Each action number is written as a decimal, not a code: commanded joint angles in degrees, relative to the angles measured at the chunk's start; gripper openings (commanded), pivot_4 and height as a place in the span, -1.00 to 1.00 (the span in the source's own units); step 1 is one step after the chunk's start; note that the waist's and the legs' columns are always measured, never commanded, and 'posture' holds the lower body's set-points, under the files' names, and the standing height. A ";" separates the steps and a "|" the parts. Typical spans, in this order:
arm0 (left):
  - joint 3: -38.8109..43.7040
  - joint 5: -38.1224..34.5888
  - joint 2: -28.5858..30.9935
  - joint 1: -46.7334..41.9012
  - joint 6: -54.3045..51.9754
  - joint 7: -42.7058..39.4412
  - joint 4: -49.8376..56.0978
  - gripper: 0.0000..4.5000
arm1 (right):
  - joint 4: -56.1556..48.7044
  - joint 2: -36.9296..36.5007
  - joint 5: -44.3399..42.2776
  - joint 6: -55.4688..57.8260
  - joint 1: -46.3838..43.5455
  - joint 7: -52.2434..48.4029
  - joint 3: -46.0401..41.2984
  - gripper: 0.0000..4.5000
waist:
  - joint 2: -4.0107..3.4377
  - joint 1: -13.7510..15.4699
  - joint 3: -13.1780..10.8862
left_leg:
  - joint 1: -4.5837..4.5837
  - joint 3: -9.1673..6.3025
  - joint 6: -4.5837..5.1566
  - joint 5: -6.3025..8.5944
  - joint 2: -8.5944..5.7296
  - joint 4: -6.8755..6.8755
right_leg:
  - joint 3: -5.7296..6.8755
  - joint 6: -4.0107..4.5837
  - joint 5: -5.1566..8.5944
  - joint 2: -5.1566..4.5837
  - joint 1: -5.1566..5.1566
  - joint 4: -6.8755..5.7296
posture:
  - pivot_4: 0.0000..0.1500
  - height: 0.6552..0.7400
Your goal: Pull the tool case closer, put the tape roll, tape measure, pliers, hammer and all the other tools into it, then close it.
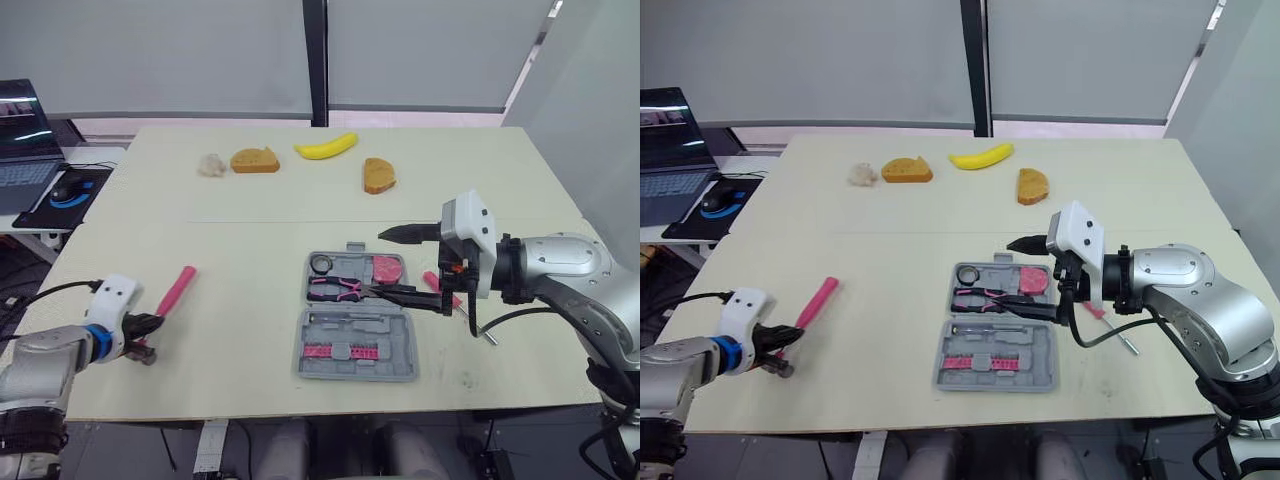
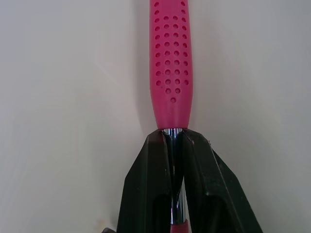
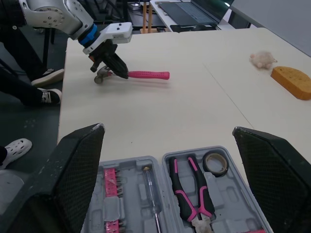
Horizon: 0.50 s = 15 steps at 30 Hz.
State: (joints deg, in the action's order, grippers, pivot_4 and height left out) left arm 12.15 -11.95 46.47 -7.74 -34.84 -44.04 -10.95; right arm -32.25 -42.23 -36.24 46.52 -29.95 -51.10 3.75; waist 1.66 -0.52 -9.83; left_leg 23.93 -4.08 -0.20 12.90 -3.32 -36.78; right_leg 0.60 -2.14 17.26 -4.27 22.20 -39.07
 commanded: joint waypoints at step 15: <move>-17.33 4.25 -18.33 -6.93 -15.29 17.45 17.47 -0.97 | -6.82 -0.78 -1.24 0.64 3.96 3.69 -0.28 1.00 | 0.04 0.46 0.01 | -0.01 -0.03 0.00 -0.01 -0.02 -0.12 | 0.01 -0.06 -0.03 0.14 -0.18 -0.03 | 1.00 1.00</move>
State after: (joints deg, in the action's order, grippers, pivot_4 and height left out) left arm -4.05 -9.12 28.56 -14.25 -50.58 -27.91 6.93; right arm -36.81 -42.36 -36.84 47.22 -25.84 -48.01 5.20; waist 1.70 -0.06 -9.83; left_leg 23.91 -4.11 -0.20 12.89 -3.37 -36.90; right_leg 0.60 -2.20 17.23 -4.14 22.01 -39.08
